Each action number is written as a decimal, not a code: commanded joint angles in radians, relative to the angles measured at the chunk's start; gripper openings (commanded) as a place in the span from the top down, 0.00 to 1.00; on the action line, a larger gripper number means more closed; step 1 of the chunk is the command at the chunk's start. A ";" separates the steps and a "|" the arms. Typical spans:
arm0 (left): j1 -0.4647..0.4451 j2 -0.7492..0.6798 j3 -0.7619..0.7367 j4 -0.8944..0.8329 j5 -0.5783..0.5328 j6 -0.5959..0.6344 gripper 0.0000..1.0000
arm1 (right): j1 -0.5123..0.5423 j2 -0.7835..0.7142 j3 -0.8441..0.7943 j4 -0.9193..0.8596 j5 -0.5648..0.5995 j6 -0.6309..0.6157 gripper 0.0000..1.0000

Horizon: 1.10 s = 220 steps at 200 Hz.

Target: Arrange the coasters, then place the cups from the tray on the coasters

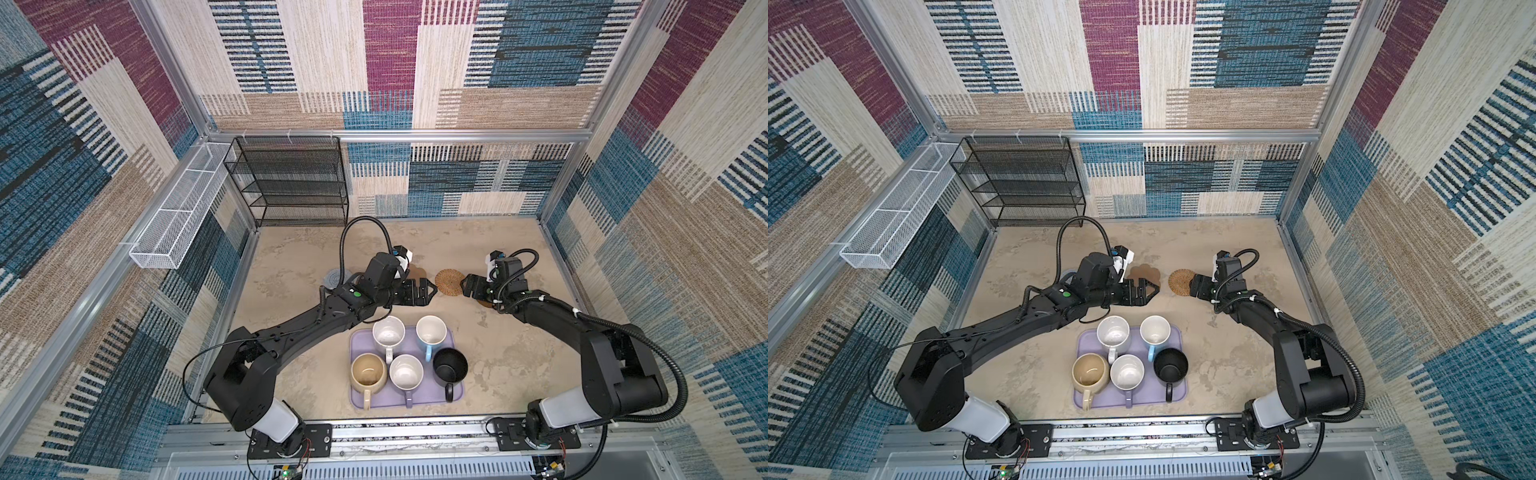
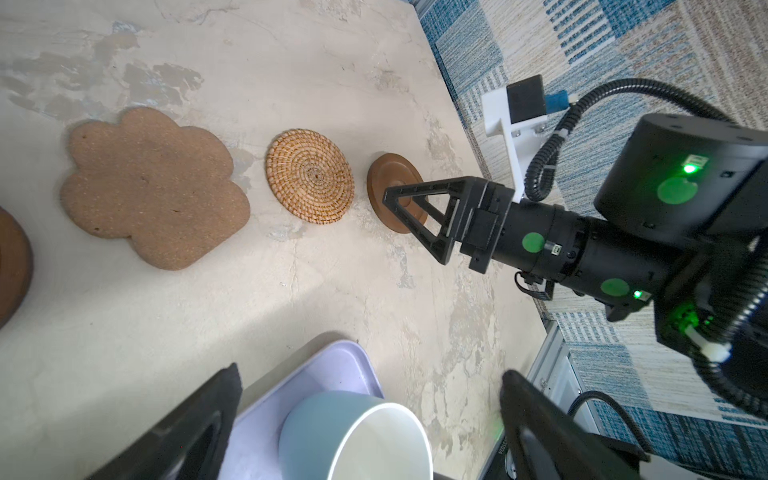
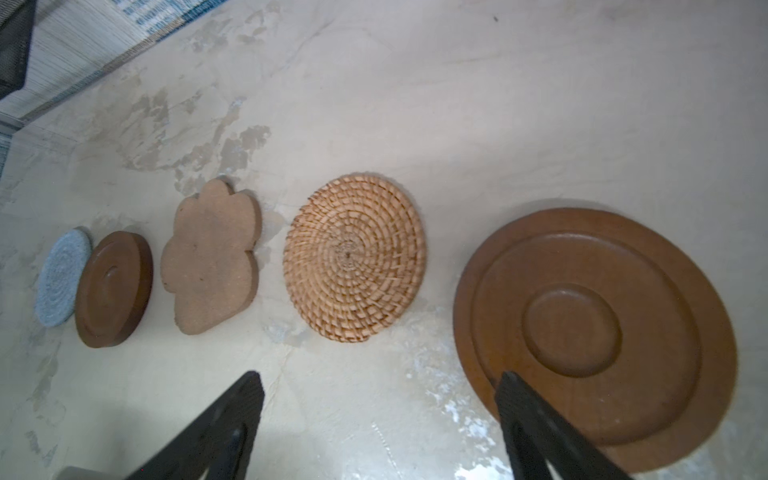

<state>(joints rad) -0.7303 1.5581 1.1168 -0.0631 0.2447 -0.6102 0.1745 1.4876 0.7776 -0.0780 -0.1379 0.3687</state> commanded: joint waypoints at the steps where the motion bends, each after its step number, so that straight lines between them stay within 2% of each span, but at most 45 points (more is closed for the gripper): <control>1: -0.003 0.018 0.017 0.026 0.013 -0.005 0.00 | -0.013 0.019 -0.005 0.016 0.046 -0.011 0.12; 38: -0.002 0.050 0.043 0.025 0.008 0.001 0.00 | -0.040 0.079 0.016 -0.006 0.101 -0.025 0.22; 59: -0.003 0.065 0.053 0.023 0.006 0.003 0.00 | -0.043 0.104 0.029 -0.017 0.137 -0.034 0.23; 118: -0.003 0.103 0.069 0.029 0.001 -0.002 0.00 | -0.043 0.165 0.060 0.006 0.100 -0.040 0.39; 190: -0.003 0.122 0.082 0.033 -0.007 0.001 0.00 | -0.042 0.238 0.099 0.012 0.115 -0.042 0.48; 220: -0.003 0.121 0.097 -0.003 -0.048 0.019 0.00 | -0.043 0.283 0.133 0.009 0.107 -0.042 0.51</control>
<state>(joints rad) -0.7330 1.6817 1.2015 -0.0631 0.2348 -0.6094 0.1322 1.7409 0.8902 -0.0643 -0.0166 0.3210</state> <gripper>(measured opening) 0.997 0.501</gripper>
